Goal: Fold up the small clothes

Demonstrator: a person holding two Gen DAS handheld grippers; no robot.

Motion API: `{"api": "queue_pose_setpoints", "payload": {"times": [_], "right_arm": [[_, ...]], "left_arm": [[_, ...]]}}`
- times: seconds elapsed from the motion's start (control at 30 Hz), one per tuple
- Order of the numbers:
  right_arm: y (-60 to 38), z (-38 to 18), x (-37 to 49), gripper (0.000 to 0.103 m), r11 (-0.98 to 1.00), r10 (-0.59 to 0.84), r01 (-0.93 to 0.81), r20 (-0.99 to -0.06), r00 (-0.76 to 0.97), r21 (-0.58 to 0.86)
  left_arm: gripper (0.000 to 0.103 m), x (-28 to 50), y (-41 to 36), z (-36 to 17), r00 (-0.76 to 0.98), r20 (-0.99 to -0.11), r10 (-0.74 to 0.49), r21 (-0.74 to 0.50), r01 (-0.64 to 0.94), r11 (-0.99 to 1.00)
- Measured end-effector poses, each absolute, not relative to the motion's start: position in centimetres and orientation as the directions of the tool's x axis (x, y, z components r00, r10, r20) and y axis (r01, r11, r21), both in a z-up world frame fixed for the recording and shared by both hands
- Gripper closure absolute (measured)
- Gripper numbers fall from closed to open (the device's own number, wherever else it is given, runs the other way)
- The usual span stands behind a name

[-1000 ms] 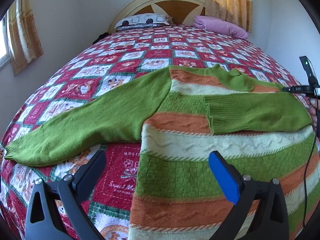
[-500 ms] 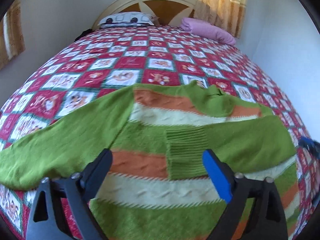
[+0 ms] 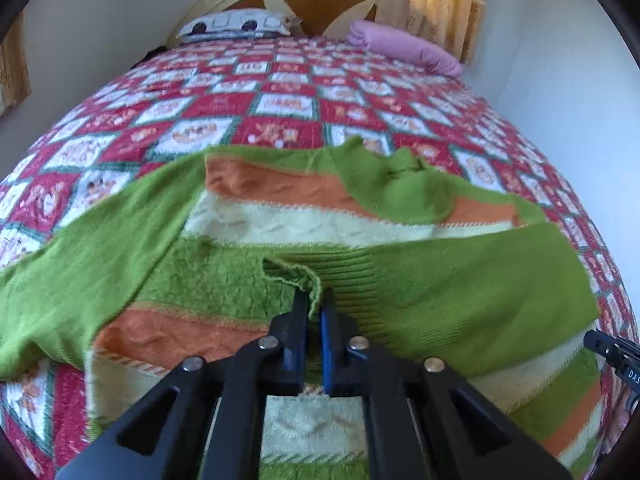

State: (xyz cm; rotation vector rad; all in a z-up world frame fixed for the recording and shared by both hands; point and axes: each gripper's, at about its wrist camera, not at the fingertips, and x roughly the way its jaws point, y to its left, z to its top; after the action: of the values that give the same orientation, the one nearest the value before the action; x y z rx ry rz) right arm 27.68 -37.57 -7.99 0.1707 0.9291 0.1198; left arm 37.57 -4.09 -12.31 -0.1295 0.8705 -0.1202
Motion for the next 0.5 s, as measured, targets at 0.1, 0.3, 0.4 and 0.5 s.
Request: {"api": "queue_pose_setpoints", "payload": {"times": [0.1, 0.3, 0.4, 0.5], "right_arm": [[-38.1, -7.6, 26.1, 0.101, 0.985, 0.142, -0.011, -0.783, 0.606, 0.17], [-39.1, -9.2, 26.1, 0.103, 0.989, 0.111, 0.014, -0.803, 0.586, 0.147], [-38.0, -8.7, 25.9, 0.103, 0.998, 0.057, -0.015, -0.801, 0.597, 0.06], [-37.7, -8.5, 25.8, 0.103, 0.999, 0.034, -0.025, -0.807, 0.589, 0.024]], "left_arm": [[0.097, 36.9, -3.2, -11.4, 0.657, -0.734, -0.173, -0.178, 0.06, 0.982], [0.097, 36.8, -0.8, -11.5, 0.66, -0.731, -0.174, -0.215, 0.019, 0.976], [0.097, 36.7, -0.3, -11.8, 0.647, -0.743, -0.172, -0.222, 0.004, 0.975], [0.097, 36.5, 0.4, -12.0, 0.657, -0.739, -0.153, -0.212, -0.01, 0.977]]}}
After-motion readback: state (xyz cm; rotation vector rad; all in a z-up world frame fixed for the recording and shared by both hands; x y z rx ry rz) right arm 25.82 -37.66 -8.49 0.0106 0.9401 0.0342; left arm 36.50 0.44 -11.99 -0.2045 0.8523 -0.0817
